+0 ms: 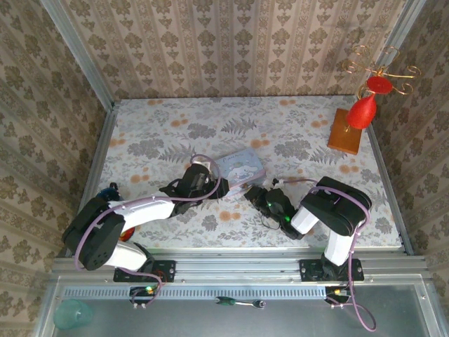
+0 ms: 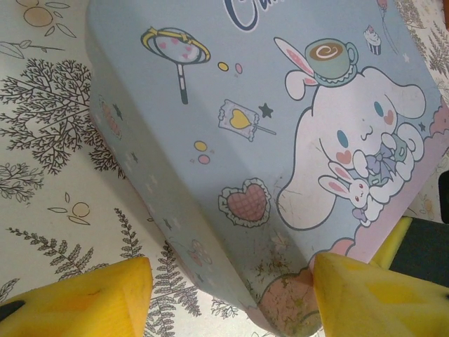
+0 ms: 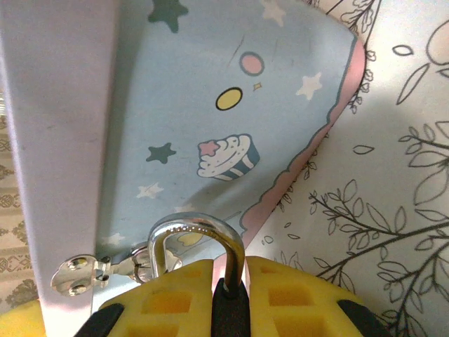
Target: Unlock the padlock with the key
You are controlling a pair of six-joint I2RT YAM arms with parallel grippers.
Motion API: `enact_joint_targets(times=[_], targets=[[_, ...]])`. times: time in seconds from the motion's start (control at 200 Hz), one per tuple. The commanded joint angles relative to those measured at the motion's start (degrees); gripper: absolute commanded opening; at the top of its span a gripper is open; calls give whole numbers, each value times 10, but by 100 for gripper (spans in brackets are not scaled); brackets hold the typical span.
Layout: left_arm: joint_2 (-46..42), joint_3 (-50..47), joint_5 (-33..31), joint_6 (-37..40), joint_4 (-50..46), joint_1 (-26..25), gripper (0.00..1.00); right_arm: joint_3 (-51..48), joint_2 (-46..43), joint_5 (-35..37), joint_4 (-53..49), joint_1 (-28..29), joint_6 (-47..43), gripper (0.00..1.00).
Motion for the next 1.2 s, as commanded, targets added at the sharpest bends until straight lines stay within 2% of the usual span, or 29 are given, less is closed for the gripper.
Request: enact_joint_targets(times=[0.0,0.14,0.285,0.39,0.51,0.65,0.78,0.96,1.075,1.195], targets=[[1,6,-11,2,-13,4,63,-19,-21,11,-11,-4,-17,0],[-1,8,-10,7,-27,7,63,-16,-72,6,-95,-4,-48,0],[-25,-1,-5,14,-37,17,63,-2,-162,2,-221,-4,-110,0],[-85,-17,-6,21,-75,41,63,18,-263,7,-368,-4,-183,0],[-192,-67,-29,42,-122,99,64,60,-366,20,-559,-4,-277,0],[-301,-85,-70,93,-204,125,64,67,-459,35,-669,-5,-331,0],[-359,-109,-58,123,-207,126,64,78,-507,13,-737,-5,-361,0],[-414,-160,-50,175,-162,123,64,85,-522,-24,-808,-2,-377,0],[-445,-171,-77,230,-155,119,65,75,-515,-43,-814,2,-374,0],[-465,-182,-74,265,-133,120,65,70,-500,-52,-810,16,-368,0]])
